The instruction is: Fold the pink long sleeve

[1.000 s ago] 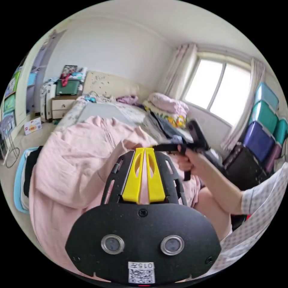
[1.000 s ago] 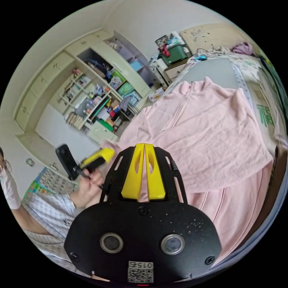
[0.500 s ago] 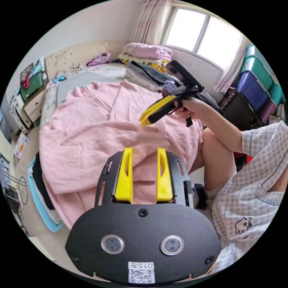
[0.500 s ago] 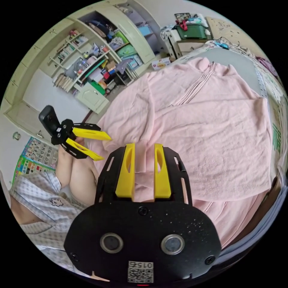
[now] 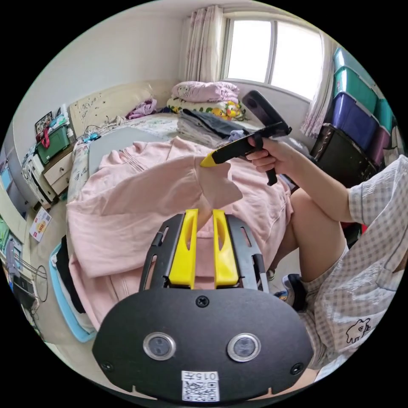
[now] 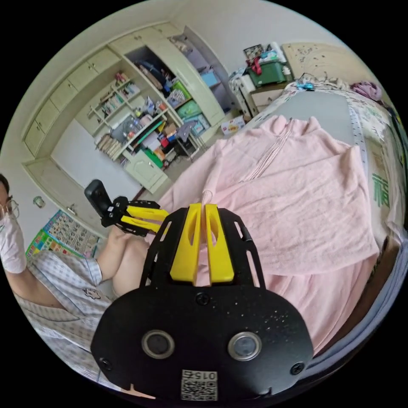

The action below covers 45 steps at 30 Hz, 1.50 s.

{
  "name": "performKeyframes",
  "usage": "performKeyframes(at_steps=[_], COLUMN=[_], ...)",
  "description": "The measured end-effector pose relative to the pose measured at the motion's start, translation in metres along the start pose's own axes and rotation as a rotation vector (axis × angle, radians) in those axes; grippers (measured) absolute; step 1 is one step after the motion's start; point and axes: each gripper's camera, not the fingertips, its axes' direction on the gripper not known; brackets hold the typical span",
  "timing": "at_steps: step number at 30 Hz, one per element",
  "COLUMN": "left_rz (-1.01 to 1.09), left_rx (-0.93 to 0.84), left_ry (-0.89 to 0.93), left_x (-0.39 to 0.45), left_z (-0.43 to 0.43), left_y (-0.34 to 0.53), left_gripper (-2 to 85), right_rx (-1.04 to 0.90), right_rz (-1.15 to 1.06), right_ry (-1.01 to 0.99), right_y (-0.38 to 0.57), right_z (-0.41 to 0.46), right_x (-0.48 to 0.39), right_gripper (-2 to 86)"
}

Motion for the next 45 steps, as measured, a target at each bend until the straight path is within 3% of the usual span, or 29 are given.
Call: performKeyframes(at_steps=[3,5,11,16,22,24,27,29,33,40,45], left_rz=[-0.064,-0.180,-0.379,-0.492,-0.508,-0.540,-0.584,-0.557,-0.502,-0.564,-0.680], left_rx=[0.053,0.043,-0.051,-0.058,-0.144,-0.123,-0.088,-0.184,-0.168,-0.145,-0.088], left_ry=[-0.064,-0.200,-0.432,-0.478,-0.566,-0.553,-0.535,-0.543,-0.605,-0.496,-0.421], left_x=[-0.013,-0.036,-0.090,-0.117,-0.149,-0.160,-0.170,-0.179,-0.184,-0.222,-0.244], left_z=[-0.015,-0.024,-0.027,-0.026,-0.020,-0.017,-0.001,0.016,0.020,0.010,-0.011], left_y=[0.001,0.009,0.035,0.053,0.043,0.045,0.059,0.055,0.054,0.088,0.125], left_gripper=[7.6,7.9,8.6,9.5,10.5,10.4,9.9,9.8,9.5,9.2,8.7], right_rx=[0.104,0.133,-0.006,-0.009,-0.117,-0.193,-0.223,-0.191,-0.170,-0.358,-0.267], right_rz=[0.063,0.112,0.142,0.083,0.047,0.086,0.097,0.036,0.013,-0.016,0.063], right_ry=[0.102,0.160,0.217,0.523,0.453,0.462,0.320,0.275,0.327,0.430,0.474], right_y=[0.015,0.026,0.036,0.031,0.017,0.013,0.013,0.014,0.020,0.030,0.028], right_z=[-0.041,-0.063,-0.054,-0.052,-0.022,-0.007,0.000,-0.009,-0.024,0.004,-0.010], right_x=[0.013,0.025,0.041,0.025,0.040,0.056,0.063,0.049,0.032,0.016,0.021], right_gripper=[-0.1,0.1,0.7,1.9,8.9,8.6,3.4,1.5,0.1,0.5,3.7])
